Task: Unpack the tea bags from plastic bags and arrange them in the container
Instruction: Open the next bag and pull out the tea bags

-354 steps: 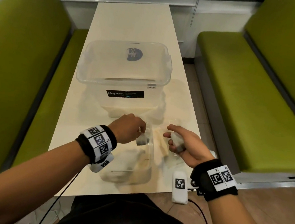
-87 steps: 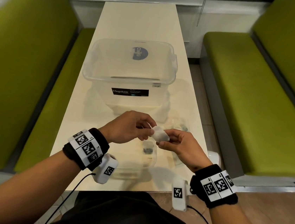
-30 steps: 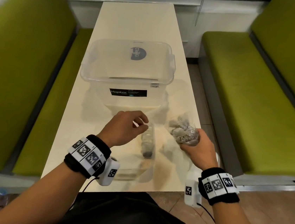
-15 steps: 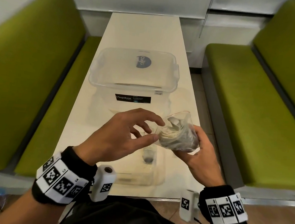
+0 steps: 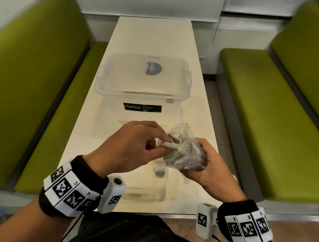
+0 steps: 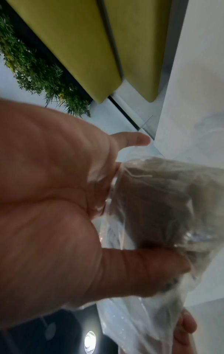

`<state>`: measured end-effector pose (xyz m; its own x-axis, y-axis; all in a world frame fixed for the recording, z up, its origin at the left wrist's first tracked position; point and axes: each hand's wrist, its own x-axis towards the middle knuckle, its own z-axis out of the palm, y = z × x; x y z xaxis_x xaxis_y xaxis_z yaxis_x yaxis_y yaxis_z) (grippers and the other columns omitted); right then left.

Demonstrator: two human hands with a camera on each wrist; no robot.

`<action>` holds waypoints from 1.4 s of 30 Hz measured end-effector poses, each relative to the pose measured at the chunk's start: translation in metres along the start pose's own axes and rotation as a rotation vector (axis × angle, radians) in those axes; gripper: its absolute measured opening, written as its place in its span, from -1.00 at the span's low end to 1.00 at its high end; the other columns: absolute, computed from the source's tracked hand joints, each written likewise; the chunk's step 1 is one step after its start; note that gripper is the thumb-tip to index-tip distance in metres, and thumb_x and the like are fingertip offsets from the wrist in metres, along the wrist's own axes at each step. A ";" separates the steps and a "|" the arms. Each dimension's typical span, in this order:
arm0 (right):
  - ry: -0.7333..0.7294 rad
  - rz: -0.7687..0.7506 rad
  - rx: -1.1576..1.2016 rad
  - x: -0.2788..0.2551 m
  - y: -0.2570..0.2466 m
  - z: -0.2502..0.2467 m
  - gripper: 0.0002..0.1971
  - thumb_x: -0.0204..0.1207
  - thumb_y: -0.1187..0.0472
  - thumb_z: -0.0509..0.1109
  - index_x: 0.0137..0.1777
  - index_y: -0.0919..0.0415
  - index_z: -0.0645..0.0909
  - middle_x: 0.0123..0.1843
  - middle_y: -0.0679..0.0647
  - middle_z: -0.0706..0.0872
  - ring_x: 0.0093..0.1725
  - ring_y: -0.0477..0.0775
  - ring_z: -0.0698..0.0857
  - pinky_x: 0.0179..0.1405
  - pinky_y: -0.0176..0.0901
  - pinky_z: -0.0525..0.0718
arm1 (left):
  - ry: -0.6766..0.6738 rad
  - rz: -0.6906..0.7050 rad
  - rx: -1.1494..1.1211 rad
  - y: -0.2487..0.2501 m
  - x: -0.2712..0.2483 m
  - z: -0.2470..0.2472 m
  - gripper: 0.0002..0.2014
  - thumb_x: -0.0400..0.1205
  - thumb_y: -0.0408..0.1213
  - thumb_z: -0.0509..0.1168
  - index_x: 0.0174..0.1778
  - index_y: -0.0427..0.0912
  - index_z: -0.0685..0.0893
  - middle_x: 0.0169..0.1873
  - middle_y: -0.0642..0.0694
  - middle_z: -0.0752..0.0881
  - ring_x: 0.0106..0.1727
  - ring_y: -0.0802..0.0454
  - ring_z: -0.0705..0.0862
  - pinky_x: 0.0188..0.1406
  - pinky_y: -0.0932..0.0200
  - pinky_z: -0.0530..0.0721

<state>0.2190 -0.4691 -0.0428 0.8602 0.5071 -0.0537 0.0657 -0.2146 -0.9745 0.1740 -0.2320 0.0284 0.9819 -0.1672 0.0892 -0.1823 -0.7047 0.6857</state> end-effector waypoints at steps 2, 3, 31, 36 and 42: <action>-0.042 0.030 0.027 -0.002 -0.002 0.002 -0.27 0.35 0.33 0.74 0.45 -0.12 0.52 0.24 -0.04 0.81 0.21 0.02 0.83 0.24 0.14 0.80 | -0.004 0.000 -0.003 0.000 0.001 0.003 -0.81 0.61 0.01 0.45 0.07 0.09 0.85 0.01 0.20 0.76 -0.22 0.13 0.74 -0.09 0.00 0.74; -0.056 0.047 0.036 -0.002 -0.003 0.005 -0.25 0.34 0.29 0.76 0.46 -0.14 0.51 0.26 -0.08 0.81 0.22 -0.03 0.83 0.21 0.07 0.81 | -0.009 0.010 0.002 -0.001 0.001 0.005 -0.82 0.62 0.01 0.45 0.06 0.09 0.84 0.02 0.20 0.75 -0.20 0.14 0.74 -0.08 0.02 0.74; 0.160 0.534 -0.454 0.038 0.081 -0.018 -0.54 0.36 -0.11 0.67 0.11 0.05 0.57 0.01 -0.01 0.76 0.04 0.08 0.73 -0.06 -0.05 0.60 | 0.111 -0.316 -0.253 -0.058 -0.016 0.004 -0.94 0.71 -0.22 0.34 -0.06 -0.05 0.70 -0.29 0.05 0.82 -0.28 -0.01 0.78 -0.12 -0.06 0.74; 0.152 0.608 -0.510 0.054 0.107 -0.008 -0.55 0.39 -0.19 0.60 0.07 0.04 0.54 0.00 0.01 0.73 -0.02 0.08 0.69 -0.11 -0.05 0.57 | 0.071 -0.345 -0.280 -0.068 -0.026 0.005 -0.95 0.71 -0.20 0.35 -0.02 -0.06 0.70 -0.19 0.00 0.84 -0.21 -0.06 0.82 0.00 -0.17 0.75; 0.183 0.633 -0.552 0.070 0.112 0.006 -0.44 0.37 -0.42 0.49 0.03 0.06 0.56 0.07 0.06 0.76 0.07 0.17 0.72 0.19 0.10 0.68 | 0.015 -0.339 -0.288 -0.074 -0.031 0.003 -0.94 0.73 -0.19 0.35 -0.02 -0.05 0.70 -0.14 -0.01 0.84 -0.16 -0.06 0.83 0.08 -0.21 0.76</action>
<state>0.2837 -0.4523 -0.1575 0.8828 0.0218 -0.4693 -0.2588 -0.8112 -0.5244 0.1573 -0.1771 -0.0270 0.9846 0.0516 -0.1668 0.1702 -0.4967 0.8511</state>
